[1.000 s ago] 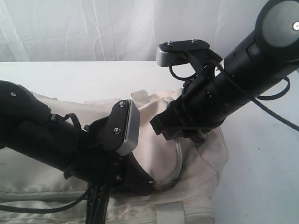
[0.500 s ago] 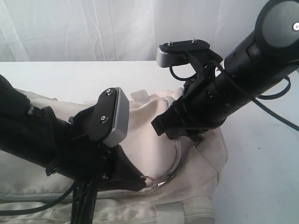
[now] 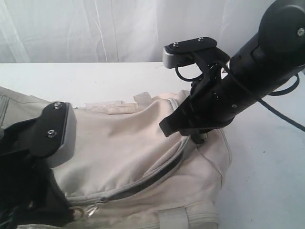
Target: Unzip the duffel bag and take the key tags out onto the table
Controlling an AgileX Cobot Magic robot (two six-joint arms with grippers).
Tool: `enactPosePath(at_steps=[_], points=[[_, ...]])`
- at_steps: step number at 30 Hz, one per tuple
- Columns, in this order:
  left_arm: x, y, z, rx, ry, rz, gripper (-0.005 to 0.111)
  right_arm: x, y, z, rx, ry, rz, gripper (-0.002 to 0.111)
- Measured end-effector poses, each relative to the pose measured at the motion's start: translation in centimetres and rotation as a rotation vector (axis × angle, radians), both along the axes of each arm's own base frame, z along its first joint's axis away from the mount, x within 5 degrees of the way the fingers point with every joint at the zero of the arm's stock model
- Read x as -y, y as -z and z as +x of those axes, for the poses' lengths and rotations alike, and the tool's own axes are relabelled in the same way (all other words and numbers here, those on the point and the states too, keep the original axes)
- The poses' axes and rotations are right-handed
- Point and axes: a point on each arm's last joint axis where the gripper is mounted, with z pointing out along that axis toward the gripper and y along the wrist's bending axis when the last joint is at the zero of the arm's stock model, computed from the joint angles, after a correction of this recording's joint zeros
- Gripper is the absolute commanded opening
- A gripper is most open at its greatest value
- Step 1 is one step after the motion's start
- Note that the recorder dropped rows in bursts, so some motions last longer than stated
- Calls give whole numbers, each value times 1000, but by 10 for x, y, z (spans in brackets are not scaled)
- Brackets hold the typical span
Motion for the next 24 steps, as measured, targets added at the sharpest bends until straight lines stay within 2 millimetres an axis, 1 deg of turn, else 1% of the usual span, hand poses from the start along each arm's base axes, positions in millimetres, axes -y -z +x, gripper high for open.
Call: enactPosePath(at_steps=[2, 3, 7, 13, 19, 24], points=[[-17, -4, -5, 10, -96, 98, 0, 2, 1, 1, 8, 2, -23, 0], [-27, -8, -8, 25, -174, 136, 0, 2, 1, 1, 13, 4, -30, 0], [-57, -22, -22, 68, -390, 181, 0, 4, 1, 2, 25, -5, -58, 0], [-91, -29, -35, 142, -576, 297, 0, 7, 0, 1, 37, -11, -74, 0], [-112, -39, -38, 304, -655, 308, 0, 14, -15, -5, 88, -17, -50, 0], [-120, -44, -41, 381, -629, 322, 0, 23, -32, -15, 139, -36, -25, 0]])
